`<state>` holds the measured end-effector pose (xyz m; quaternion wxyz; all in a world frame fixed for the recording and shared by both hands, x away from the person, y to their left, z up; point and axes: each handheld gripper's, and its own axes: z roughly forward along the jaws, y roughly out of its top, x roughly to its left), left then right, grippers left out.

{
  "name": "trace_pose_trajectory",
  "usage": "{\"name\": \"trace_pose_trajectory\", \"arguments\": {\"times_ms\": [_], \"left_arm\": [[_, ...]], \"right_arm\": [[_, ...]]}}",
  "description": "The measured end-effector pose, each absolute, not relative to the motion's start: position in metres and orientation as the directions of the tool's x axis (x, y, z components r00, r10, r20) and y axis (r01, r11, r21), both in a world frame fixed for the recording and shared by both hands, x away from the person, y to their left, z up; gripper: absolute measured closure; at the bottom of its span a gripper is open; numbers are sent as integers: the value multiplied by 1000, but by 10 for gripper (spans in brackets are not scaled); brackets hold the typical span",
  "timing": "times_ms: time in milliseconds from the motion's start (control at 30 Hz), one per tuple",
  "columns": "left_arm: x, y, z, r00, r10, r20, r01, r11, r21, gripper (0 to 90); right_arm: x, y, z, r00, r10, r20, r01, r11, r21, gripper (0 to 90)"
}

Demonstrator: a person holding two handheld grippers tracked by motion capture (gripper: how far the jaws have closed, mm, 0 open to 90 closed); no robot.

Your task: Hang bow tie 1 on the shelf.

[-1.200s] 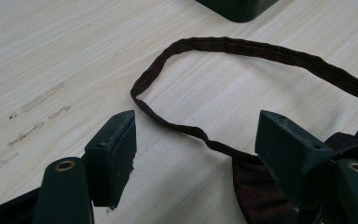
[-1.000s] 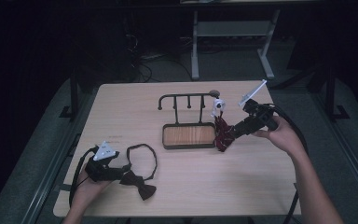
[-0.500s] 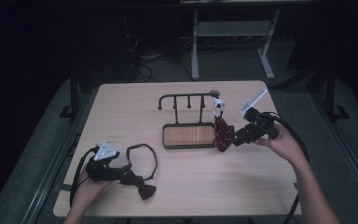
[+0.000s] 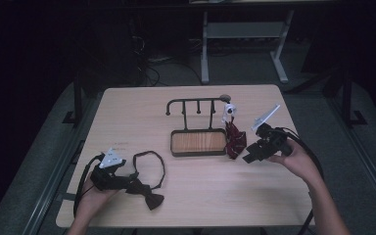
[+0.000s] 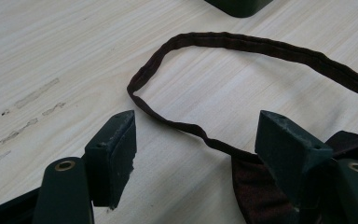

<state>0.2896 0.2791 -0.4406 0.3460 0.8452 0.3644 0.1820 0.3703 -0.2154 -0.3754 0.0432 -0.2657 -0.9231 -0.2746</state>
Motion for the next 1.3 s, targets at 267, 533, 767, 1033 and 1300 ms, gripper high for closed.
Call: {"name": "trace_pose_trajectory", "arguments": {"times_ms": [267,533,767,1033,1300], "left_arm": [[289,279,-441,663,748,43,497,-482,721,297],[289,278,-439,670,740,51,487,-491,722,297],[290,278,-437,678,732,66,483,-511,711,298],[296,273,-430,696,714,77,474,-538,697,298],[313,269,-423,711,697,94,481,-580,657,332]], "right_arm": [[363,-218,-390,-847,477,236,528,703,477,495],[353,-222,-398,-846,477,238,529,696,487,487],[345,-223,-402,-849,478,225,522,694,496,470],[339,-227,-405,-849,487,207,521,701,488,457],[335,-228,-409,-853,481,204,515,705,488,454]]}}
